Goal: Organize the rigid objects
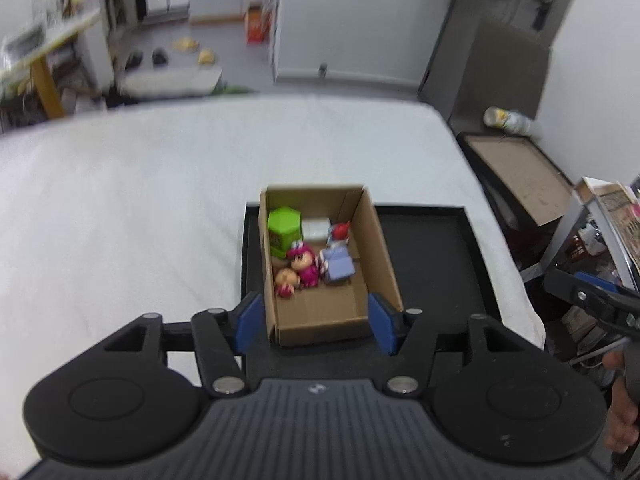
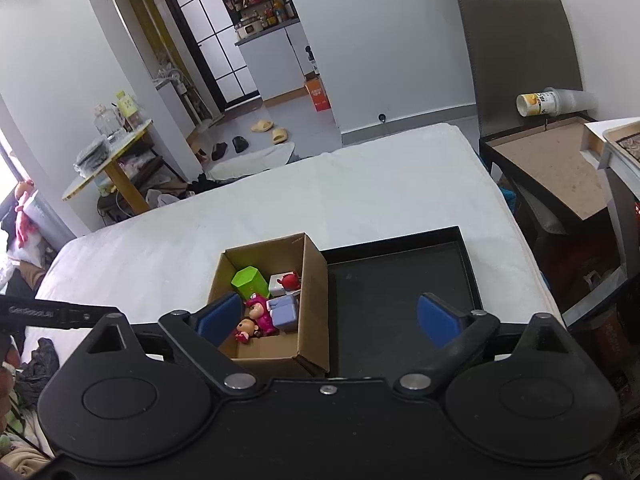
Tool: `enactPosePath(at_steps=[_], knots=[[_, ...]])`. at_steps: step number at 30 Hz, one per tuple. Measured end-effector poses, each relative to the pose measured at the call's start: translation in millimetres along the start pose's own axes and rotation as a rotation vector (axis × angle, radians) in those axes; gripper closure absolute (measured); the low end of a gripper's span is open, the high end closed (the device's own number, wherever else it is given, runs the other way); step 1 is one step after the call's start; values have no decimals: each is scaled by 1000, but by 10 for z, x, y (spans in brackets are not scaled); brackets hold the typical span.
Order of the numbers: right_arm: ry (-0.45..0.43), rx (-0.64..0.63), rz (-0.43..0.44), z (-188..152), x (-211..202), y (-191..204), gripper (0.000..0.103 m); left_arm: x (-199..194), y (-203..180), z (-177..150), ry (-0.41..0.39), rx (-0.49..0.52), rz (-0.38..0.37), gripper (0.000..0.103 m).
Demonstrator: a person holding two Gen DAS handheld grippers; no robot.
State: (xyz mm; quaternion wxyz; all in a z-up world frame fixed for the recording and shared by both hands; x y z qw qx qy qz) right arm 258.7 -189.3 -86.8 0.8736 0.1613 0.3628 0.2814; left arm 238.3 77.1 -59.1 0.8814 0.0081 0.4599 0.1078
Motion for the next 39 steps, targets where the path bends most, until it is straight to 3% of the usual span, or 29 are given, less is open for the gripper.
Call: enactPosePath(at_steps=[3,7,9,14,23,30,33,39], knots=[[-12,-2,0,-20,-98,16,3,-246,0,-15,-67,16,27,32],[-17,-5,9,-54,-224,53,0,-462,-58,-150,-69,11,10,20],[-17,-17,11,-68,-294,80,0,-559,-89,-238,-61,9,-9,19],[-10,-38,5,-113,-475,137,0,-883,-183,-351,-129,49,-13,17],[-21,-63,-32,-184,-803,264,0,-1310,-154,-468,-194,-42,-46,7],[-21,-68,-59,-252,-984,349,0,-1415,-166,-684,-220,-117,-62,4],[-45,-78,-61,-260,-1033,399,0,-1467,-213,-746,-232,-95,-27,4],[-26,-91,-78,-351,-1083,471,0,-1477,-219,-844,-215,-126,-46,4]])
Point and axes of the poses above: each gripper's, at about its wrist camera, not at the fingertips, and x roughly the way its jaws point, y to its left, z to its top, the point moved 9 cm from there along x, roughly the way its jaws point, and after that the axes turned 14 degrees about z, right-handed, at the moved point
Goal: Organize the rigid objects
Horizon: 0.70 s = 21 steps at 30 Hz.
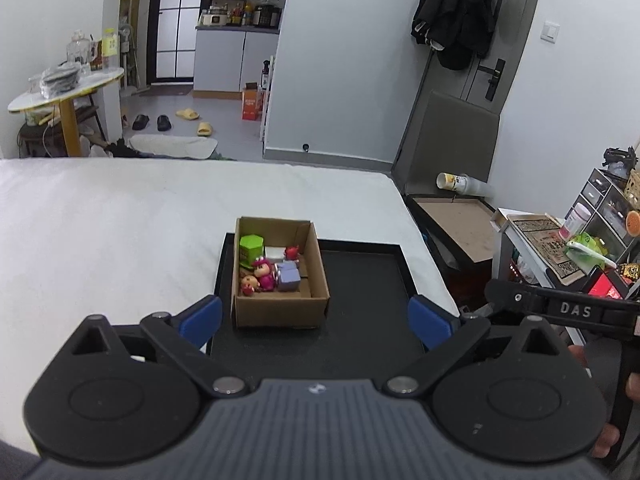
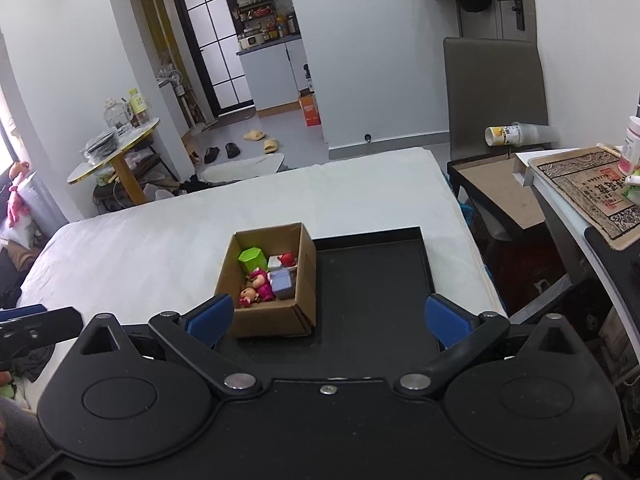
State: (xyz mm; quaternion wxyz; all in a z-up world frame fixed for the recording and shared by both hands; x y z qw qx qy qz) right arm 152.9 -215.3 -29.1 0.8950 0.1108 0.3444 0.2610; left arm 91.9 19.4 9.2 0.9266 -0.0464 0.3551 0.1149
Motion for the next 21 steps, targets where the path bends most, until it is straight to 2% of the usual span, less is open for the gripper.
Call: enactPosePath(at_steps=[13,21], knots=[[-6,-13,4,-150,-123,253,0,69,54,-272,39,22,-29,4],[32,-11,-27,-318,-88,291,0,202,98,-398,68,32,-33,4]])
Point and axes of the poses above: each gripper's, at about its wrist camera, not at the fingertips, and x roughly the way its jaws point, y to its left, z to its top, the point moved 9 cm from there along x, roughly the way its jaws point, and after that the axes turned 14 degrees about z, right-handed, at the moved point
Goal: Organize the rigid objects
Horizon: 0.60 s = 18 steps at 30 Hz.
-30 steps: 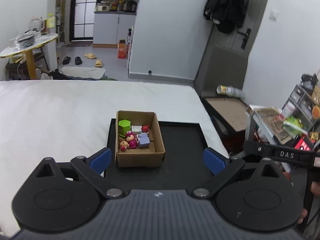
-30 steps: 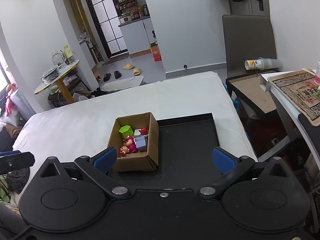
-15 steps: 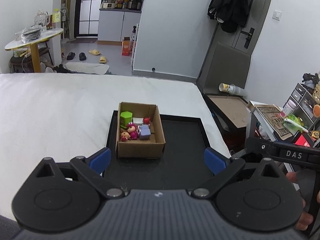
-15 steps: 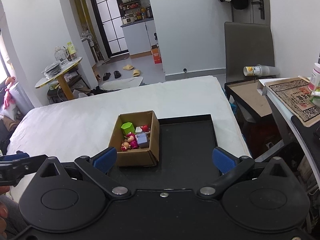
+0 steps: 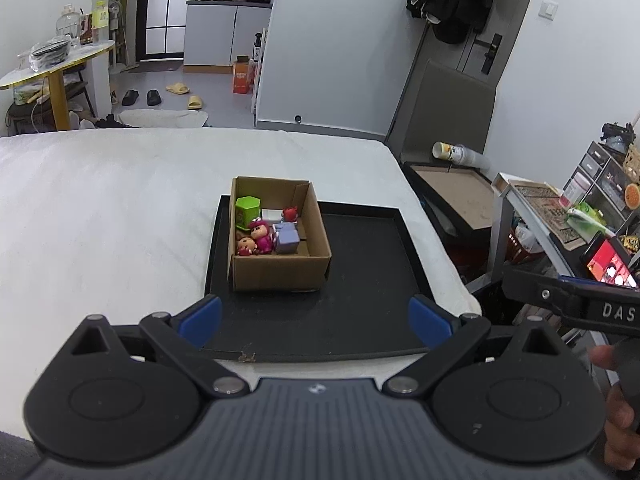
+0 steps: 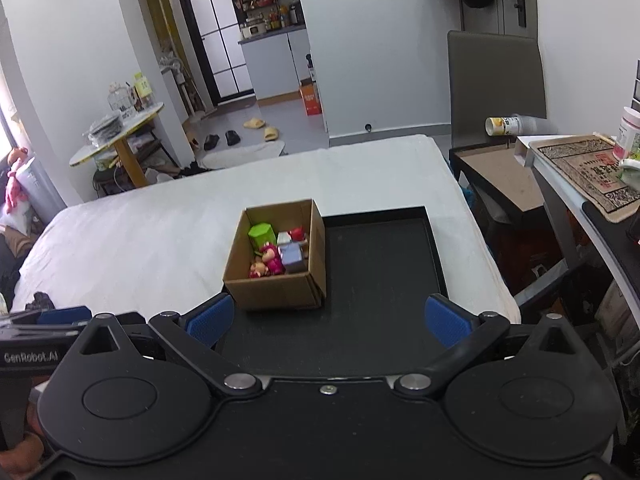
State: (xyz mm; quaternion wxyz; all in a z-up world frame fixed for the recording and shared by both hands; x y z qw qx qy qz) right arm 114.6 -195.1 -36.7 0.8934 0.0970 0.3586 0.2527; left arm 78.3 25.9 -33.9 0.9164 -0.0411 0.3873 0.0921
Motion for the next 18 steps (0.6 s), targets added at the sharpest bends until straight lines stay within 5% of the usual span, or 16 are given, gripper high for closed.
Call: enactPosePath(at_steps=[18], knots=[[-2,13,-19,-97,-68,-18,0,19,-14,-120,-4,54,-28,4]])
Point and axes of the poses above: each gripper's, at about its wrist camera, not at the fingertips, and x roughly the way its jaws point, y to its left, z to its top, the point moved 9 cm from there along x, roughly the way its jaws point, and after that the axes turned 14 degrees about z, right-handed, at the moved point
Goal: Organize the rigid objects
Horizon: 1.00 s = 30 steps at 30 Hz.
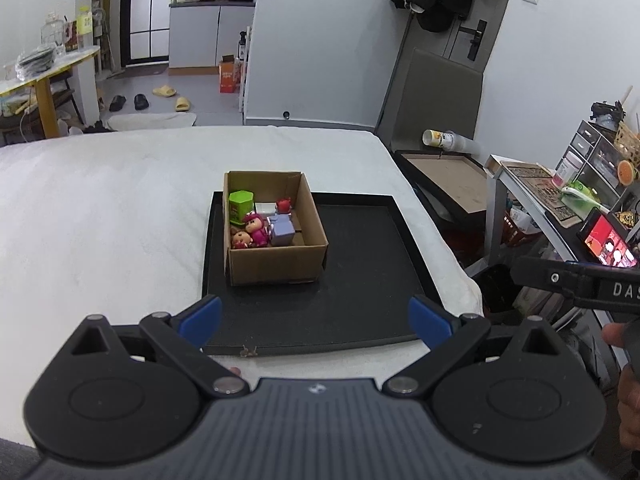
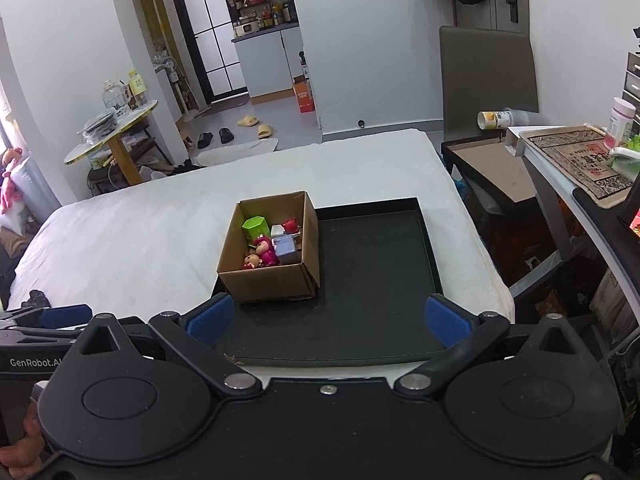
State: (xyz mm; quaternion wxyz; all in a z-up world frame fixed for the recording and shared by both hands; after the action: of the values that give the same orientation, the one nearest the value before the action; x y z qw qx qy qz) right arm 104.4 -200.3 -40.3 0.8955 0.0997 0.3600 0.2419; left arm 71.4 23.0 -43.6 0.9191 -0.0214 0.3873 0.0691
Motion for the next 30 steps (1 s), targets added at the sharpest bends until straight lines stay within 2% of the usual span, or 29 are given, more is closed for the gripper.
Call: enactPosePath(at_steps=[30], knots=[[29,-36,-11,-51,117,80,0,35,42,-33,5,-30,-4,4]])
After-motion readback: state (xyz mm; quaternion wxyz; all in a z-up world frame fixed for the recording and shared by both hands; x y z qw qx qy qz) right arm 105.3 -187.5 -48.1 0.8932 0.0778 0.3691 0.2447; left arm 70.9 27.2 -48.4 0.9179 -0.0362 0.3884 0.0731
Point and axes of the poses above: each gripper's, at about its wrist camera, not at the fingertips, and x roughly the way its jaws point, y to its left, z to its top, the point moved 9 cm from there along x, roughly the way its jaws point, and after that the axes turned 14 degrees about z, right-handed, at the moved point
